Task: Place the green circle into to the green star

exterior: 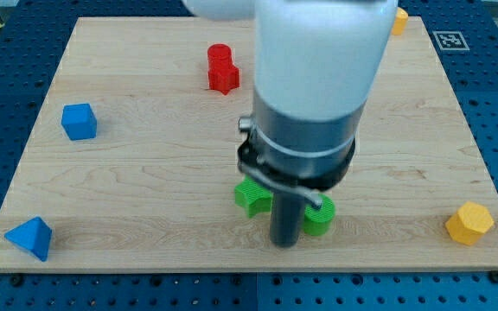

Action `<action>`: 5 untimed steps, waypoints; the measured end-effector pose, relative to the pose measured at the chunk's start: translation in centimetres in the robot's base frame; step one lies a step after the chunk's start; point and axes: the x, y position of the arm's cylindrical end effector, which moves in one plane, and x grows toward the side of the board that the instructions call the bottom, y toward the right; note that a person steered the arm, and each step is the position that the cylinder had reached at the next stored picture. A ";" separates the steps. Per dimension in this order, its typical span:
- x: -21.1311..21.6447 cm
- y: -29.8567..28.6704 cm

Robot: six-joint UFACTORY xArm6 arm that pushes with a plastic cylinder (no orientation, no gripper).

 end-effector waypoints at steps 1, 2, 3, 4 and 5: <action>1.2 1.3; 1.2 2.6; 0.3 4.6; -0.7 6.0; -2.2 5.4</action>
